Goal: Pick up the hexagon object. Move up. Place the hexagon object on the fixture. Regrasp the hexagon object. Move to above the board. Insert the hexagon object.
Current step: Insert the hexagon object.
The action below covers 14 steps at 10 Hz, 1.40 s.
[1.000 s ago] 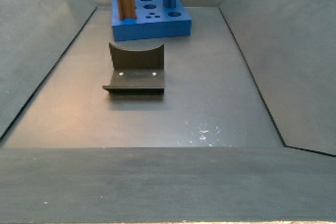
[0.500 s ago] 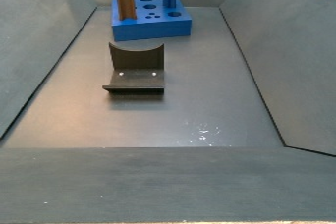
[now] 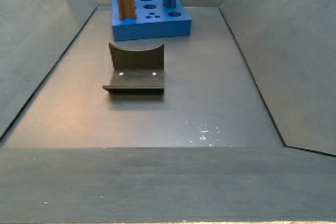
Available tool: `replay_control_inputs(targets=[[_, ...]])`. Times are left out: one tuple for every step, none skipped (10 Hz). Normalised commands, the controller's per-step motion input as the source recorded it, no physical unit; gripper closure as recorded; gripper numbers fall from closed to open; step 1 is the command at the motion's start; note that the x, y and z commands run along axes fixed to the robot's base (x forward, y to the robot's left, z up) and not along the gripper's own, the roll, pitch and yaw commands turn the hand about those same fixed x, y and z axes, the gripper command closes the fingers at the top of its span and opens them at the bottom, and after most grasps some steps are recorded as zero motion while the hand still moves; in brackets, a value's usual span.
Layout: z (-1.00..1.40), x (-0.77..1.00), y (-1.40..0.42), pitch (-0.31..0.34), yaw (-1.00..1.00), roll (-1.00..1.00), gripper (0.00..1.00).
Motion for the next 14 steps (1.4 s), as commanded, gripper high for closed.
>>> replay_control_inputs(targets=[[-0.62,0.02,-0.21,-0.050,0.14,0.00,1.00],[-0.76,-0.09,-0.40,-0.163,0.00,-0.06,1.00],[-0.58,-0.11,-0.35,-0.211,-0.39,-0.21,1.00],[-0.40,-0.14,-0.23,-0.266,-0.60,-0.29,1.00],[-0.33,-0.14,-0.11,-0.274,-0.71,-0.31,1.00],[-0.37,-0.07,-0.01,-0.229,-0.76,-0.31,1.00],[-0.42,0.00,0.00,-0.194,-0.67,-0.29,1.00],[-0.53,0.10,0.14,-0.149,-0.41,-0.25,1.00],[-0.62,0.31,0.20,-0.067,-0.27,-0.21,1.00],[-0.62,0.40,0.17,0.000,-0.21,-0.22,1.00],[-0.44,0.21,0.03,0.000,-0.03,-0.12,1.00],[-0.40,0.13,0.00,0.000,0.00,-0.03,1.00],[-0.37,0.00,0.02,0.000,-0.01,-0.02,1.00],[-0.28,0.00,0.00,0.000,-0.02,0.00,1.00]])
